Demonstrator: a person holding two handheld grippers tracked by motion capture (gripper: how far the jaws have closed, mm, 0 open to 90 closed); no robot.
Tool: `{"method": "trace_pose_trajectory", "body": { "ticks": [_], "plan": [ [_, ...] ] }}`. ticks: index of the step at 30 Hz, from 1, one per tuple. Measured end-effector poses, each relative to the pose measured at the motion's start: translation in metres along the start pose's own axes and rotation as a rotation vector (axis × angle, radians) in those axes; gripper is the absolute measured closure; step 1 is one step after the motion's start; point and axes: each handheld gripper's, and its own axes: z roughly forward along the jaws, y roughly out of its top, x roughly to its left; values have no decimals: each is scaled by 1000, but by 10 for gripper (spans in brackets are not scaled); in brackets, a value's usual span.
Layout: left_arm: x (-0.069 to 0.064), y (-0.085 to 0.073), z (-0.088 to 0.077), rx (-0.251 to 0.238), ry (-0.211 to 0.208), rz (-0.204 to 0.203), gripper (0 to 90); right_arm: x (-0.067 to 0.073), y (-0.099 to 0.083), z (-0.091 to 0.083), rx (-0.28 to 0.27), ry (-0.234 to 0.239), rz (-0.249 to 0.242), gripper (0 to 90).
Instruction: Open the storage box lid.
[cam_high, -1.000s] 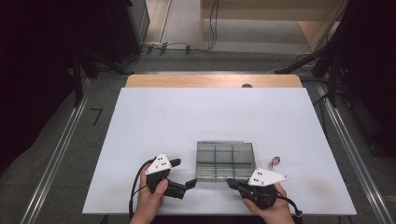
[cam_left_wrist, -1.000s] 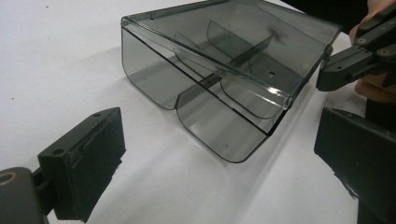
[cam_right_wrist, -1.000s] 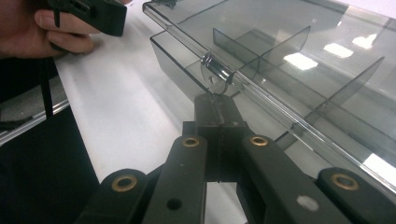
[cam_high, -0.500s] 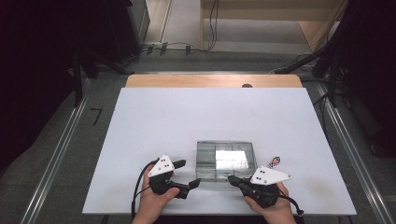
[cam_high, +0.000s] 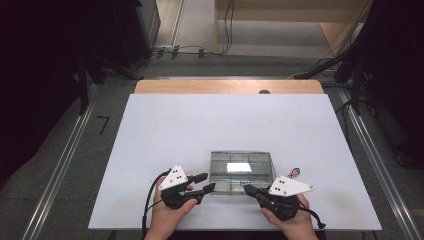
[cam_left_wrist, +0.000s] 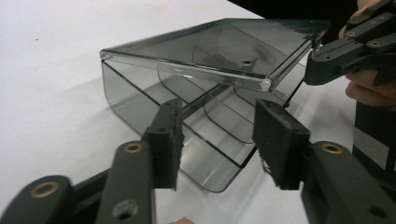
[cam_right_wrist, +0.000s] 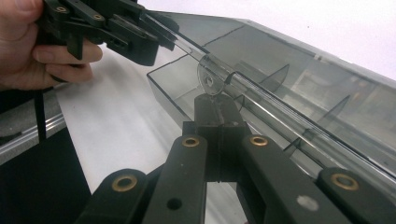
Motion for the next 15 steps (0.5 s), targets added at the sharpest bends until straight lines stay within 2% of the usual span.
{"method": "trace_pose_trajectory", "body": {
  "ticks": [5,15],
  "plan": [
    [-4,5,6,7,-7,24,670,0,1,0,-3,-3,-3,886],
    [-1,10,12,18,-10,24,869,0,1,0,-5,-3,-5,886]
  ]
}}
